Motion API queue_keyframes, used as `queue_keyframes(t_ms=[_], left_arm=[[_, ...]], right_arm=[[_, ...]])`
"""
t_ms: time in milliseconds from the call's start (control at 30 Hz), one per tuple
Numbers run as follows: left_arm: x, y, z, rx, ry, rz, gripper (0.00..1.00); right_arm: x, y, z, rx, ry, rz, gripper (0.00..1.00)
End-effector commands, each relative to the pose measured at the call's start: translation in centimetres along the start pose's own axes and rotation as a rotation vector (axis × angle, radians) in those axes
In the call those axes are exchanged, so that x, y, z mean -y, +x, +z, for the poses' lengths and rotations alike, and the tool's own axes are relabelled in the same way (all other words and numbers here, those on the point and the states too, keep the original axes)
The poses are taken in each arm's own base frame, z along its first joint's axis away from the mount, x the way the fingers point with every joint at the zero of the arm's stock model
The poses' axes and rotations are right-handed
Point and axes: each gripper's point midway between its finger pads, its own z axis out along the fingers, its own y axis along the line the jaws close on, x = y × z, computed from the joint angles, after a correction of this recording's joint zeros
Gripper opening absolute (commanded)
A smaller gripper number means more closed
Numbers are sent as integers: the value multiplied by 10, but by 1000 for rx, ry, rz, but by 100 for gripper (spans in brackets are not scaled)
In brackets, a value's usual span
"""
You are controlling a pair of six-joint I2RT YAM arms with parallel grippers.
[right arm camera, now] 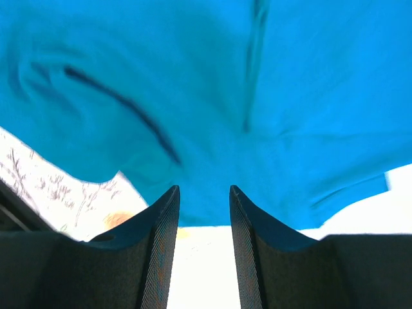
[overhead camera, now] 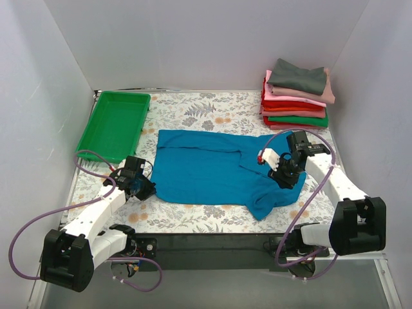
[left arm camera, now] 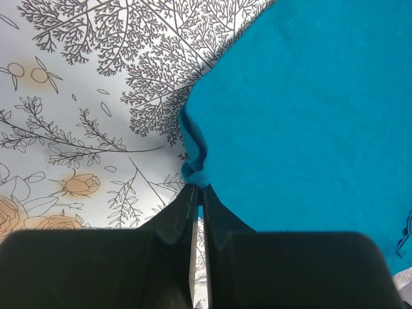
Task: Fold and stack the t-shirts
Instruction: Fold the tshirt
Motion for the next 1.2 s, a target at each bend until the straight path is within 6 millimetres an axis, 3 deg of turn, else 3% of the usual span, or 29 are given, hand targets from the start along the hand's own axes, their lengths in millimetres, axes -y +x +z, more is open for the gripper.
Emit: queue_keyframes(t_ms=[0,233,467,800,933,967,1033,1167], left_arm=[[3,-2,-1,14,26,12,0],[3,-1,-1,12,29,14,0],[4,-1,-2,13,30,14,0],[4,-1,-2,13,32,13,0],[4,-1,-1,12,29,12,0],[3,-1,-2,14,29,14,0],[4,-2,-2,14,29,12,0],[4,-1,-3,13,32,12,0]], right_arm=[[-27,33,8,-73,-98,40,43],[-37,44,29,-82,-175,113,45],[-39,44,36,-77,-203,146,47],[-47,48,48,-79,-243,179,41],[-47,47,48,-81,-245,184,26],[-46,47,47,-80,-237,186,14],[-46,48,45,-86,-229,185,2],[-47,48,32,-88,-196,168,1]])
